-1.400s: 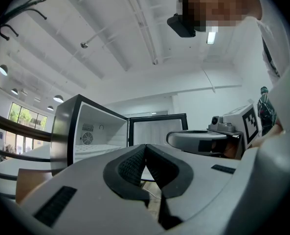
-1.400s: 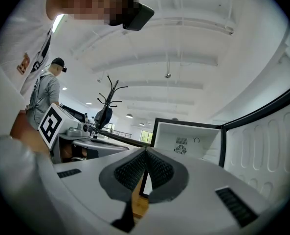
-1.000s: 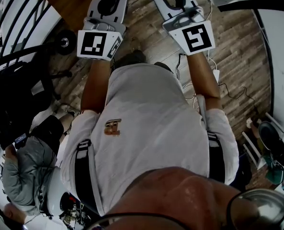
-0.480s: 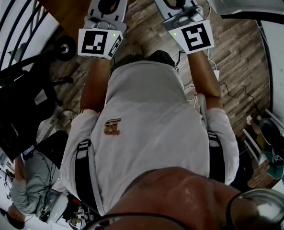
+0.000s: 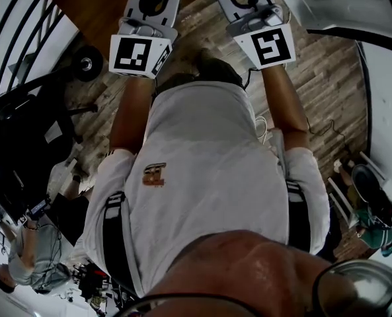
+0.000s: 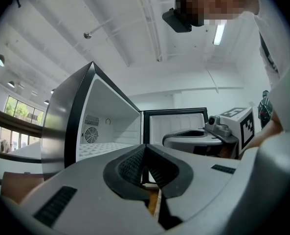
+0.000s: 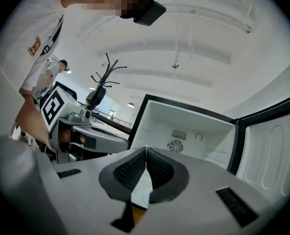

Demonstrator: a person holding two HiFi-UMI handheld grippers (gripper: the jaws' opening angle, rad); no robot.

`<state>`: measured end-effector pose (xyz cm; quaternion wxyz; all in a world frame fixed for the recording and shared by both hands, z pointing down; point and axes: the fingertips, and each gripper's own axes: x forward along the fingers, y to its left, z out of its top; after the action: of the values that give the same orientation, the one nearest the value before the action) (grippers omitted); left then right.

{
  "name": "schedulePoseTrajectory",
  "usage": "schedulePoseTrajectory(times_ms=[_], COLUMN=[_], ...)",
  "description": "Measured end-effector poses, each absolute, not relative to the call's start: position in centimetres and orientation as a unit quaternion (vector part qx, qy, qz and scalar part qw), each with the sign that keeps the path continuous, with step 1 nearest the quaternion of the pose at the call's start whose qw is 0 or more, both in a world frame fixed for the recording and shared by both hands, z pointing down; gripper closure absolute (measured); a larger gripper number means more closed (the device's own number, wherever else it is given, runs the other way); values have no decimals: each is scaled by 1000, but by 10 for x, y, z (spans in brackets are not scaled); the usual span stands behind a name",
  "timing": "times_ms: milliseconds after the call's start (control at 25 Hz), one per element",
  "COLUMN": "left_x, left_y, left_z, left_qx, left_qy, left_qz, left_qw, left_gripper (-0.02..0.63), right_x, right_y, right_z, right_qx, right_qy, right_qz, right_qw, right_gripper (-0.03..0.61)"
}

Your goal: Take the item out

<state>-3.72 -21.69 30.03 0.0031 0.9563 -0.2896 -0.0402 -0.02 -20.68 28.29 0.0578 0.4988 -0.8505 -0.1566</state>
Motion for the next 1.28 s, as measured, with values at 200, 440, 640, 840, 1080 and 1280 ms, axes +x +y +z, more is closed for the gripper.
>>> schedulePoseTrajectory(times_ms=[200,440,640,840,1080,1280], left_x=[-32,-26,-25,-22,-26,-25], left_y=[-230,-239,-240,-241,-241,-243], left_z=[302,302,302,301,307,309], left_qx=[951,945,941,937,934,931], left_qy=[-306,-324,-337,-348,-358,-365], left_qz=[-39,-37,-33,-31,-25,-19], left_qw=[1,0,-1,-4,-6,-7], left_gripper=[595,595,595,595,595,595], right_x=[8,21,26,32,30,37], right_y=[-225,-240,-253,-263,-272,-280], right_z=[288,312,326,335,358,372], right_qx=[483,456,441,437,418,407], right_qy=[-856,-858,-861,-864,-866,-864], right_qz=[-170,-182,-183,-177,-178,-185], right_qw=[67,151,175,178,209,233], right_gripper=[545,545,543,543,541,541])
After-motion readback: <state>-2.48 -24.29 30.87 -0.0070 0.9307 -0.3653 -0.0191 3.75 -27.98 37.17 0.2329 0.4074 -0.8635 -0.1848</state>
